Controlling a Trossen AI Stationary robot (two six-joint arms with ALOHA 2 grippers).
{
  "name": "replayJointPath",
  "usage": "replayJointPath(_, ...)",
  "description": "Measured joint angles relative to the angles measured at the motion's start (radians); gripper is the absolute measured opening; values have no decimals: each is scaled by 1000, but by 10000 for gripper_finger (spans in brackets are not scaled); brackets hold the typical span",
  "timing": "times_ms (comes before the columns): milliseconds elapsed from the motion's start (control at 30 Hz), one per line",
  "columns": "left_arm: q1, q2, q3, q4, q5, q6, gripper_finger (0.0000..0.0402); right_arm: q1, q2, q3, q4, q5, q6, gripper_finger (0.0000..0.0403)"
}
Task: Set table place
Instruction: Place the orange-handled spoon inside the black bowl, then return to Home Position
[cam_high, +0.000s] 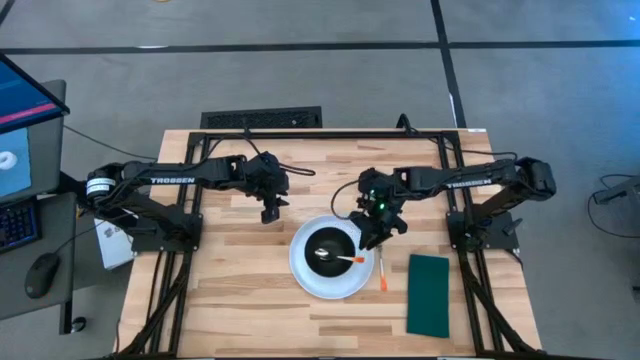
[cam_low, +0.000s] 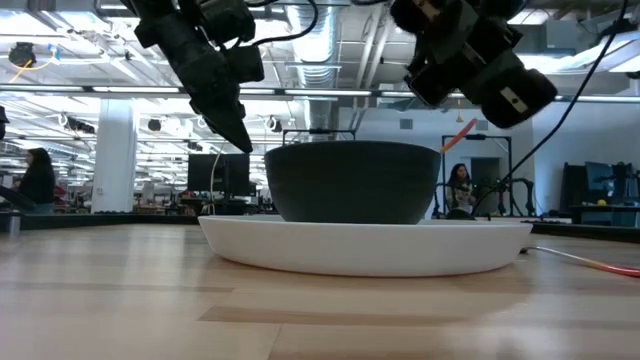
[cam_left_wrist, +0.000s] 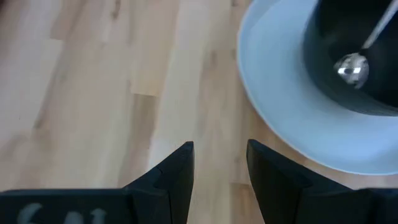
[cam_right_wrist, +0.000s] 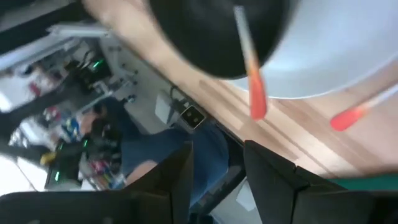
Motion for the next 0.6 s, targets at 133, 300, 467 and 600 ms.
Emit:
replayJointPath(133, 0, -33, 0, 22, -23, 16, 137, -50, -40, 0, 10, -45, -135, 164)
replayJointPath(300, 0, -121, 0, 88, -34, 19, 137, -126, -129, 0, 75, -93, -318, 159)
replayJointPath(467, 1, -248, 0, 164, -68, 38, 137, -190, -256, 1, 132, -100, -542, 154)
replayJointPath(600, 1, -347, 0, 190, -100, 35, 137, -223, -382, 0, 147, -88, -731, 154)
